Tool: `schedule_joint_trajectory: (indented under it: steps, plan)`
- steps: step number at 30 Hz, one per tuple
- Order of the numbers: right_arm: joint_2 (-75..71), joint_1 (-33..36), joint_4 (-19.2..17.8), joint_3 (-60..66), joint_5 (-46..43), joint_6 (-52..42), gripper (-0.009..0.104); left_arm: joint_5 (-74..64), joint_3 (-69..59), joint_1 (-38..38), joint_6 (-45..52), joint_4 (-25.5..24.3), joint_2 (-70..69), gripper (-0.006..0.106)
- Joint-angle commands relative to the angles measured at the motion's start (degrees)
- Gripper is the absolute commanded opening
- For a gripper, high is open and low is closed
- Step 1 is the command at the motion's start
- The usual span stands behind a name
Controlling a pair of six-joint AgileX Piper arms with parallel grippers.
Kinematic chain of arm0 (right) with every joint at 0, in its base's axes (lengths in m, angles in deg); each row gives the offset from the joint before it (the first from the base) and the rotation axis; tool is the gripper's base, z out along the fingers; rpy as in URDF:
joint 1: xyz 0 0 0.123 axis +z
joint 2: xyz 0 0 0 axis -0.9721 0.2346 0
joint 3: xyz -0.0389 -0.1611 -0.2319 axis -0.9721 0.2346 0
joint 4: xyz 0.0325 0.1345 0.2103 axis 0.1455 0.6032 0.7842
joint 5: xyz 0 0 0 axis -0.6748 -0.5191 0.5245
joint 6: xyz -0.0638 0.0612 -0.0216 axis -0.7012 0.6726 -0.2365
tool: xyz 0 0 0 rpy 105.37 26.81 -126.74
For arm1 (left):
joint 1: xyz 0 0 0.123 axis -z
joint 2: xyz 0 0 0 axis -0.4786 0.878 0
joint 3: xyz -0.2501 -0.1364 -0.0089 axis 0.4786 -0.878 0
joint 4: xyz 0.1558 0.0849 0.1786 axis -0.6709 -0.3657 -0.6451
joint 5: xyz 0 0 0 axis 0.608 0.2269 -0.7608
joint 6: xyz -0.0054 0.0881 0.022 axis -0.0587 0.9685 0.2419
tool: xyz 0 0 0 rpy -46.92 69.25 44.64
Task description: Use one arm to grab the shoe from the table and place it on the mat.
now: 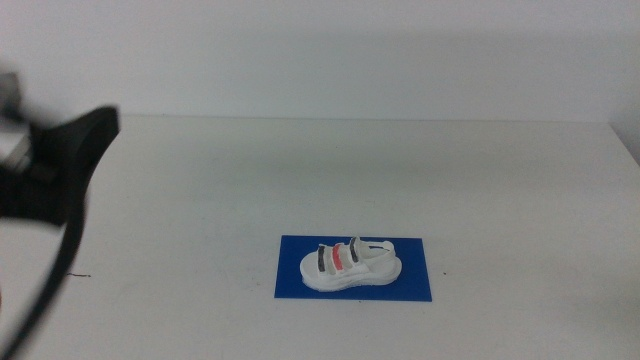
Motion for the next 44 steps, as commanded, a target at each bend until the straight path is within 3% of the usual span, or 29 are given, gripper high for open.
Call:
schedule_joint_trajectory:
  steps: [1, 4, 10, 21, 27, 34, 44]
  plan:
    - [-0.27, 0.1, -0.34, 0.14, -0.48, -0.32, 0.079, 11.37, -8.67, -0.19, -2.03, 0.87, -5.49, 0.093]
    - [-0.27, 0.1, -0.34, 0.14, -0.48, -0.32, 0.079, 18.91, -17.56, -0.19, -3.36, 2.32, -10.57, 0.093]
    - [-0.27, 0.1, -0.34, 0.14, -0.48, -0.32, 0.079, 21.11, -28.06, -0.47, -4.23, 5.06, -14.89, 0.093]
    - [-0.27, 0.1, -0.34, 0.14, -0.48, -0.32, 0.079, 6.48, -35.85, -13.49, -13.88, -5.07, -35.53, 0.093]
    - [-0.27, 0.1, -0.34, 0.14, -0.48, -0.32, 0.079, 4.19, -37.17, -13.97, -18.98, -6.81, -38.69, 0.093]
    - [-0.27, 0.1, -0.34, 0.14, -0.48, -0.32, 0.079, 4.42, -37.17, -13.97, -18.98, -13.67, -38.69, 0.093]
    - [-0.27, 0.1, -0.34, 0.14, -0.48, -0.32, 0.079, 4.42, -37.17, -13.97, -18.98, -14.03, -38.69, 0.093]
